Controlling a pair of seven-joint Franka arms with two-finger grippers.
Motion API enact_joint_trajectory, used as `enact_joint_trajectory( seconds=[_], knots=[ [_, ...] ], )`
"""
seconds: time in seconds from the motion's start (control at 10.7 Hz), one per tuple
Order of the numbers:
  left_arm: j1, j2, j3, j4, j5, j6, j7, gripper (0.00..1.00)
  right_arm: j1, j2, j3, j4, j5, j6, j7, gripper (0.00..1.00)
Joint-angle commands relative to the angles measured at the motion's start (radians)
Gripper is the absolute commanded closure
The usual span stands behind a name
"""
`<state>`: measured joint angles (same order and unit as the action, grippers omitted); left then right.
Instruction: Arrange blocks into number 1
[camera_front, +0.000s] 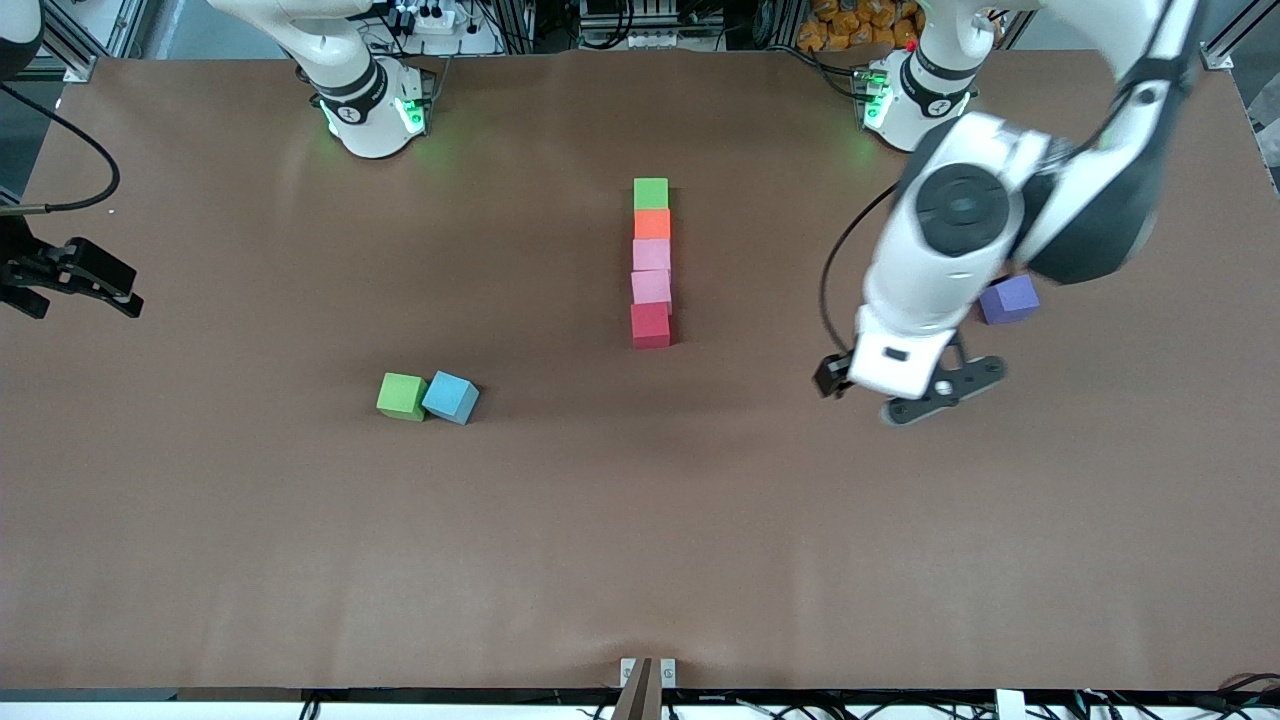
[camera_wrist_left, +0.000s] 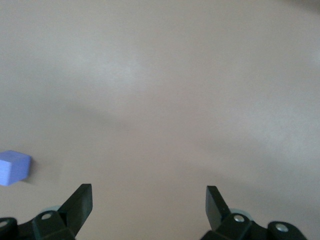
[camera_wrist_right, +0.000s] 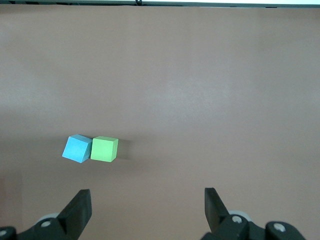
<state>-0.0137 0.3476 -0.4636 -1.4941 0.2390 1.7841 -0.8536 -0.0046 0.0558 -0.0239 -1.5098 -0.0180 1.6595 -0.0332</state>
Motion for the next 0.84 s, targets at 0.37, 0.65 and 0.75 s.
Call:
enact_joint_trajectory(
  seconds=[0.37, 0.65, 0.75],
  knots=[
    [-0.087, -0.301, 0.371, -0.127, -0.275, -0.104, 0.479, 0.00, 0.000, 0.009, -0.001, 0.023, -0.002, -0.018, -0.002, 0.00],
    [-0.077, -0.361, 0.405, -0.117, -0.242, -0.137, 0.646, 0.00, 0.000, 0.009, -0.001, 0.023, 0.000, -0.020, -0.002, 0.00],
    [-0.069, -0.380, 0.405, -0.104, -0.221, -0.141, 0.669, 0.00, -0.001, 0.009, -0.002, 0.023, 0.000, -0.018, -0.005, 0.00]
  ],
)
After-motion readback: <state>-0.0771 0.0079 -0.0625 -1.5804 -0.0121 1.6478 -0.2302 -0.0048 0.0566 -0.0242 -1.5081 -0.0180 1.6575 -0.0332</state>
